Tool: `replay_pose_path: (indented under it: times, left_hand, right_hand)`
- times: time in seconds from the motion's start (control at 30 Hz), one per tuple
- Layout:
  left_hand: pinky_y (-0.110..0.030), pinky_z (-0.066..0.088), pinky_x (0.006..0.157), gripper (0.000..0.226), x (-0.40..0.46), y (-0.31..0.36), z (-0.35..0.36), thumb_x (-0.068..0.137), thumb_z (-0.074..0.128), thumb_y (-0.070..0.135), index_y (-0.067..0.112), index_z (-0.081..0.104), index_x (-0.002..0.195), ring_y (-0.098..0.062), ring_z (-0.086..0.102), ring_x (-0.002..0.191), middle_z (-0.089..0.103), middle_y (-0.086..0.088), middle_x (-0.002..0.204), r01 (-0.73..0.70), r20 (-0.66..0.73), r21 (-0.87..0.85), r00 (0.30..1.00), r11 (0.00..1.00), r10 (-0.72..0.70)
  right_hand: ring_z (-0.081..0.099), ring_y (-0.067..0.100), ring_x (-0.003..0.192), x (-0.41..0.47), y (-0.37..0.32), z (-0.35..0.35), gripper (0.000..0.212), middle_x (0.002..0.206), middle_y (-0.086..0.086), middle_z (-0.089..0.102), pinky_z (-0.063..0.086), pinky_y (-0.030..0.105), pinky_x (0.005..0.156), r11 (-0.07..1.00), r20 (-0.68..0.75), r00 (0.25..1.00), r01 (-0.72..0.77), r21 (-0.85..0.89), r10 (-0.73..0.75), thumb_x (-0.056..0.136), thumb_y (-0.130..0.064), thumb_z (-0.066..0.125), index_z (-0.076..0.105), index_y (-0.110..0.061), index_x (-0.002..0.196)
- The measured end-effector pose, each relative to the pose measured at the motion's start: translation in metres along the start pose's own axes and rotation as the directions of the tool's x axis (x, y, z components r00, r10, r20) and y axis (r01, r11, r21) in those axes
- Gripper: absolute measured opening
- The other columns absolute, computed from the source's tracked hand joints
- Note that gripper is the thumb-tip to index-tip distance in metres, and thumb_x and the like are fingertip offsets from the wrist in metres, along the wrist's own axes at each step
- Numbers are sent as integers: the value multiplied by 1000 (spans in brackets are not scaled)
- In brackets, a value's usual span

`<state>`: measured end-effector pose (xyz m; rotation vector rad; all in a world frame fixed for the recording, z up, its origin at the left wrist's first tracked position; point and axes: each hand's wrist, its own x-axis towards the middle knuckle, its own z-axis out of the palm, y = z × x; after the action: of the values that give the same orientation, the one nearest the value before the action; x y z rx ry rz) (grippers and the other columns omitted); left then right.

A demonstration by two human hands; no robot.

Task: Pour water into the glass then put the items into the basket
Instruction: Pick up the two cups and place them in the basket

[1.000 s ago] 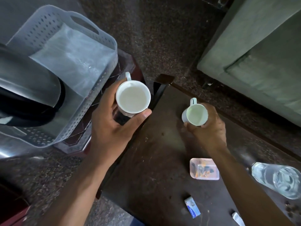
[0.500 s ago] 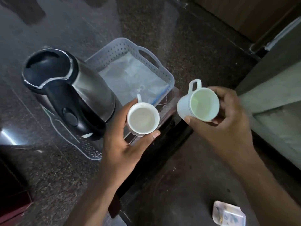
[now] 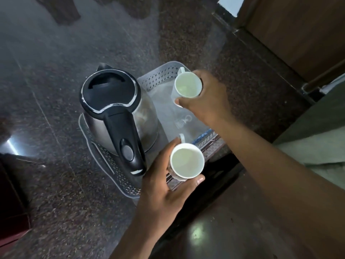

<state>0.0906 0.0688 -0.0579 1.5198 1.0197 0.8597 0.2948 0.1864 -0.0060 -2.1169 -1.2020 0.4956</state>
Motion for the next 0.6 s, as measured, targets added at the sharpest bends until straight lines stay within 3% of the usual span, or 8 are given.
replay_pose_path:
  times: [0.13,0.27,0.5,0.6]
  left_hand:
    - [-44,63,104,81,-2,-2,1,85,90,47,35,55,156,-19,68,135,65,13,152,-1,-23,-19,1000,1000,0]
    - [-40,61,106,81,-1,-2,0,85,88,49,37,54,157,-17,67,137,64,16,152,12,-17,-40,1000,999,-13]
    - [-38,60,108,80,-1,1,-1,85,89,48,36,55,157,-18,67,137,64,18,153,32,-12,-57,999,998,-32]
    - [-37,62,104,79,-1,2,0,84,89,48,37,56,155,-19,69,133,66,18,149,37,-24,-60,999,998,-38]
  right_hand:
    - [68,26,119,23,1,32,79,131,2,73,55,39,102,997,11,1000,5,-77,-4,67,-38,98,63,-22,136]
    - [68,26,117,32,5,50,78,128,3,73,47,29,86,994,13,1000,-3,-112,4,67,-37,97,62,-21,136]
    - [67,28,121,32,13,59,81,130,5,72,49,32,92,988,43,999,-21,-152,27,69,-37,96,58,-20,139]
    - [64,27,128,25,8,47,88,139,6,67,49,34,102,989,91,996,-4,-146,17,72,-32,97,52,-16,146]
